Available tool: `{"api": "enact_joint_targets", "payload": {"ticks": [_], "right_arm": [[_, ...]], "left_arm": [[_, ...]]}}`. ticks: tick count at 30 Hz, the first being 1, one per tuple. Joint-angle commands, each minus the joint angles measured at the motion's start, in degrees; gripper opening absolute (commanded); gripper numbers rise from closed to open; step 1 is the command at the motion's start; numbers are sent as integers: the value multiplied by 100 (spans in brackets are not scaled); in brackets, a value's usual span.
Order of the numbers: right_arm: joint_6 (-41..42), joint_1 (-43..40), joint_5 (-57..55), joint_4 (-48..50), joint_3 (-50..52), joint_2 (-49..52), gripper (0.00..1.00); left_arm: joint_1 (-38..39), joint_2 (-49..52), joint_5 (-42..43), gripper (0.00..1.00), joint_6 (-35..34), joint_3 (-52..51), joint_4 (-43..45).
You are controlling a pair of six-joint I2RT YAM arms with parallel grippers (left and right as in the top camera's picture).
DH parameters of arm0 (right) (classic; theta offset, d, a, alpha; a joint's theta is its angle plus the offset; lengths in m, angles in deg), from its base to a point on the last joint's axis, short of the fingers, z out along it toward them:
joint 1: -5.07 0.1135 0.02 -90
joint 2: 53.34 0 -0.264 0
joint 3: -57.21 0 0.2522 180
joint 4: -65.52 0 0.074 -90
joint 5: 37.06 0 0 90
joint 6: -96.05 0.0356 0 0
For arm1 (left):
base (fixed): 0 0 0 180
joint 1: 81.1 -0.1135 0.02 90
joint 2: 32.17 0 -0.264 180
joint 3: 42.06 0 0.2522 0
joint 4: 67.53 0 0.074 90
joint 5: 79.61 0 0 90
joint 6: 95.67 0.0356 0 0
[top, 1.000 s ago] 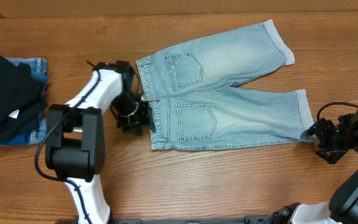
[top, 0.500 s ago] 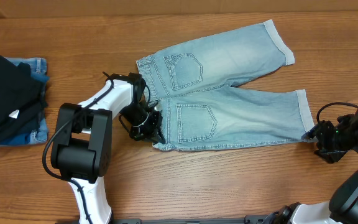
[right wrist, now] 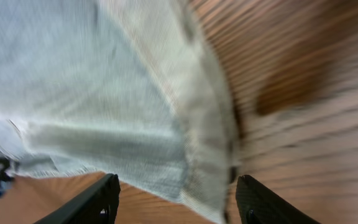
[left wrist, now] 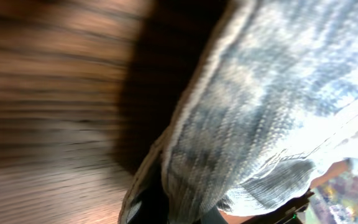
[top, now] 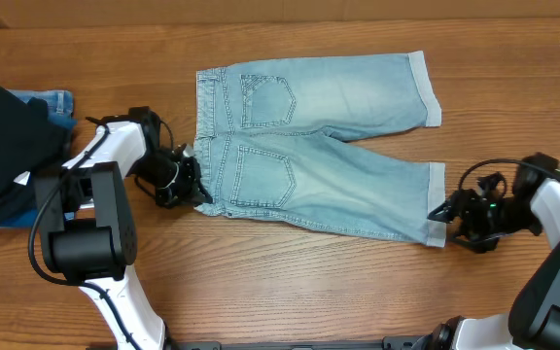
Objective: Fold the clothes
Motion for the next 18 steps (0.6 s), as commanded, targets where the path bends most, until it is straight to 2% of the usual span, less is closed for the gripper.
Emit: {"api": "enact_joint_targets", "payload": {"ticks": [1, 2, 3, 4, 6, 8, 10, 12, 14, 18], "right_arm": [[-109, 385, 96, 175, 188, -105, 62], [-103, 422, 98, 282, 190, -105, 54], [-68, 420, 101, 389, 190, -105, 31], [-63, 420, 101, 474, 190, -105, 19], [-52, 420, 101, 1019, 190, -105, 19], [229, 420, 98, 1725, 190, -105, 33], [302, 420, -70, 1945, 190, -105, 31], [909, 420, -800, 1954, 190, -87, 22], [1261, 420, -1182, 2271, 190, -68, 26], [1276, 420, -1248, 2426, 190, -61, 29]], "left_arm": [[247, -46, -42, 4, 129, 44, 63], [247, -46, -42, 4, 129, 44, 59], [247, -46, -42, 4, 129, 44, 55], [247, -46, -42, 4, 129, 44, 17], [247, -46, -42, 4, 129, 44, 7], [247, -46, -42, 4, 129, 44, 0], [247, -46, -44, 4, 131, 44, -55], [247, -46, -68, 4, 136, 44, -94], [247, -46, -63, 4, 133, 44, -90], [251, -46, -63, 4, 136, 44, -114]]}}
